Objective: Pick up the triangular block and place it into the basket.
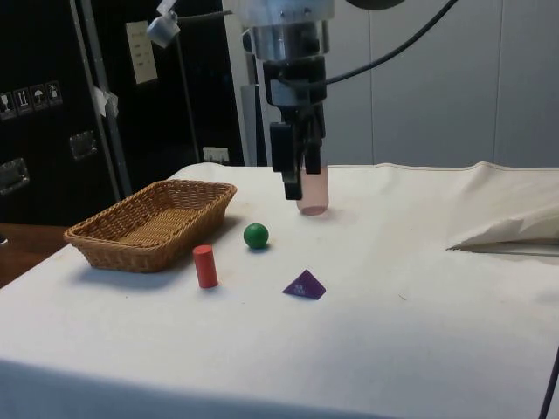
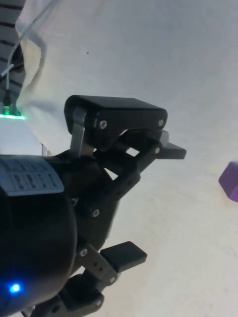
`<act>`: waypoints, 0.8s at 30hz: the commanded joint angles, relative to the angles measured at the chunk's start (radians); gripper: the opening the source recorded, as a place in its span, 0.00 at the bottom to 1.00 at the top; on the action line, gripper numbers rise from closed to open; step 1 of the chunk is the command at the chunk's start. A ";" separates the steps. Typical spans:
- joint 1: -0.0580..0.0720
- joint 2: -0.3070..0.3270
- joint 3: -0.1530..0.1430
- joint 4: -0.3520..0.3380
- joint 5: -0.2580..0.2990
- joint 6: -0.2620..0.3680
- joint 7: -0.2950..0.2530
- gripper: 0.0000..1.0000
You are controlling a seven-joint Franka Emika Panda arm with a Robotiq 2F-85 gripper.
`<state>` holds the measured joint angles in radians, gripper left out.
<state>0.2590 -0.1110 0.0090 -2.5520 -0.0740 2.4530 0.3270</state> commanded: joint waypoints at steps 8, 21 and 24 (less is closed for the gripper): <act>-0.001 0.066 0.011 -0.009 -0.013 0.067 0.051 1.00; 0.000 0.152 0.011 -0.015 0.000 0.160 0.079 1.00; 0.001 0.187 0.007 -0.018 -0.018 0.214 0.112 1.00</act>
<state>0.2590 0.0720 0.0200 -2.5680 -0.0740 2.6510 0.4190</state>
